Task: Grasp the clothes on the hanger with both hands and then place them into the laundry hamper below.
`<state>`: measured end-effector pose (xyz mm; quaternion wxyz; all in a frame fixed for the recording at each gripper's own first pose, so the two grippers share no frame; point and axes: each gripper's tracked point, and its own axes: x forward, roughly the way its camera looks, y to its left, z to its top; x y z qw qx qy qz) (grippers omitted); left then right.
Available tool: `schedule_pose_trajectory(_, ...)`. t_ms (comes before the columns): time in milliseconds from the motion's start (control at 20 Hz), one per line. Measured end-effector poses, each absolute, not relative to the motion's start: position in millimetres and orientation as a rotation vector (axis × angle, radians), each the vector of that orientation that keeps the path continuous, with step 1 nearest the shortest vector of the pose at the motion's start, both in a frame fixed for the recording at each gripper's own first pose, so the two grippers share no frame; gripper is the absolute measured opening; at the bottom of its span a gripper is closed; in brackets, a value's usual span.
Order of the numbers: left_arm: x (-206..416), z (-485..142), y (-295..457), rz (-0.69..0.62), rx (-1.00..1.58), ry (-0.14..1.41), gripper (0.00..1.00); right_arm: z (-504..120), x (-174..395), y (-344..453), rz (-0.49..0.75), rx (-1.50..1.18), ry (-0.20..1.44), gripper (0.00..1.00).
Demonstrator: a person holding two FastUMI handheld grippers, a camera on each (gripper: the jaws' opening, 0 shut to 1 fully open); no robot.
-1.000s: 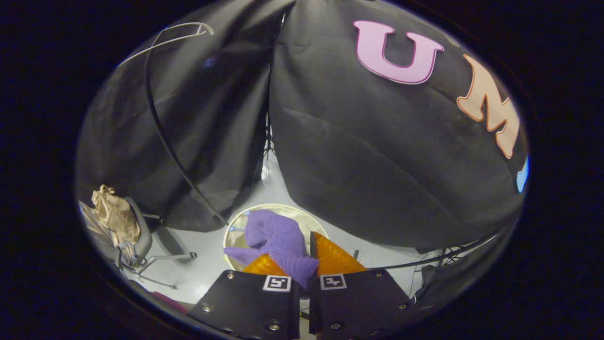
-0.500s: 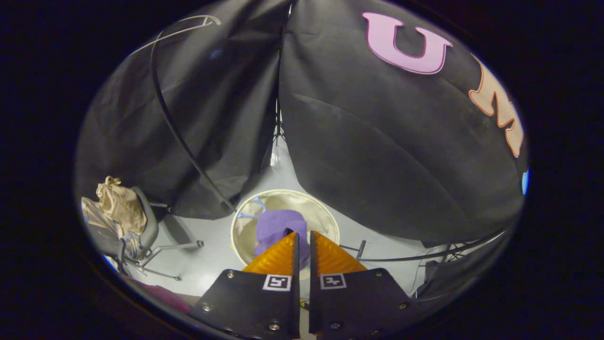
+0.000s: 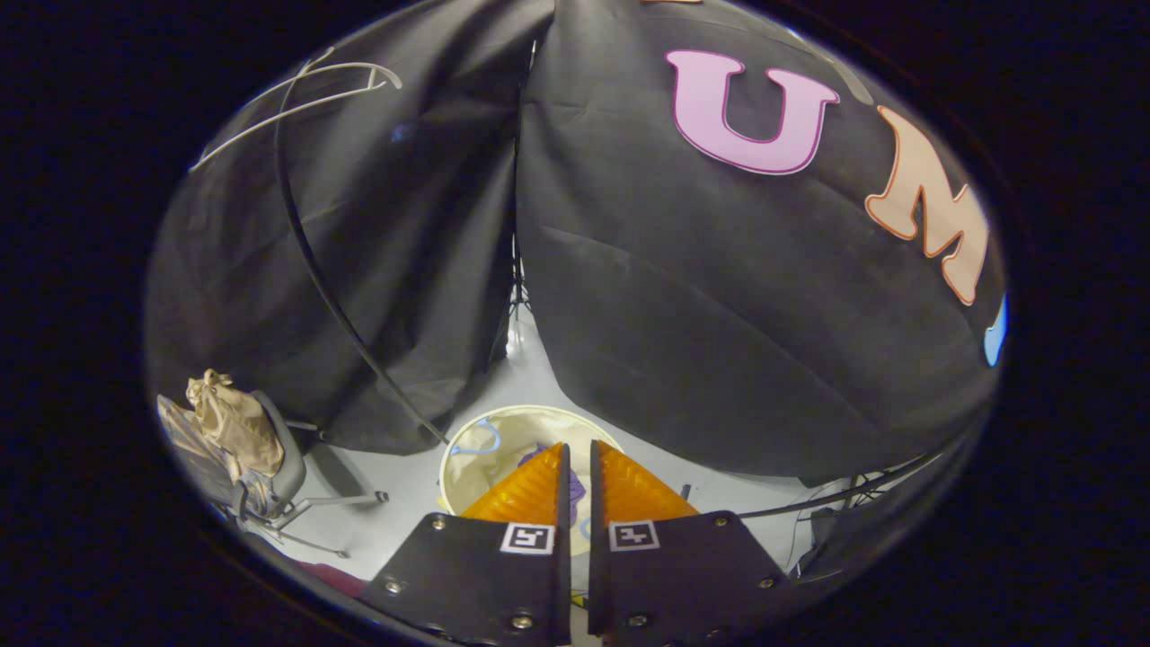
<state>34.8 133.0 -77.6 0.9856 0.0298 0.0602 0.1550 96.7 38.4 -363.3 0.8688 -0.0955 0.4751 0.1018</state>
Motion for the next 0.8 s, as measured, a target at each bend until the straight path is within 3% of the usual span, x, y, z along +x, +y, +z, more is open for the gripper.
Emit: schedule_pose_trajectory(800,49.7,-134.3,68.0,0.131,-0.086,0.273,0.01,-289.6,105.1,17.6,0.094,-0.101,0.831,0.08)
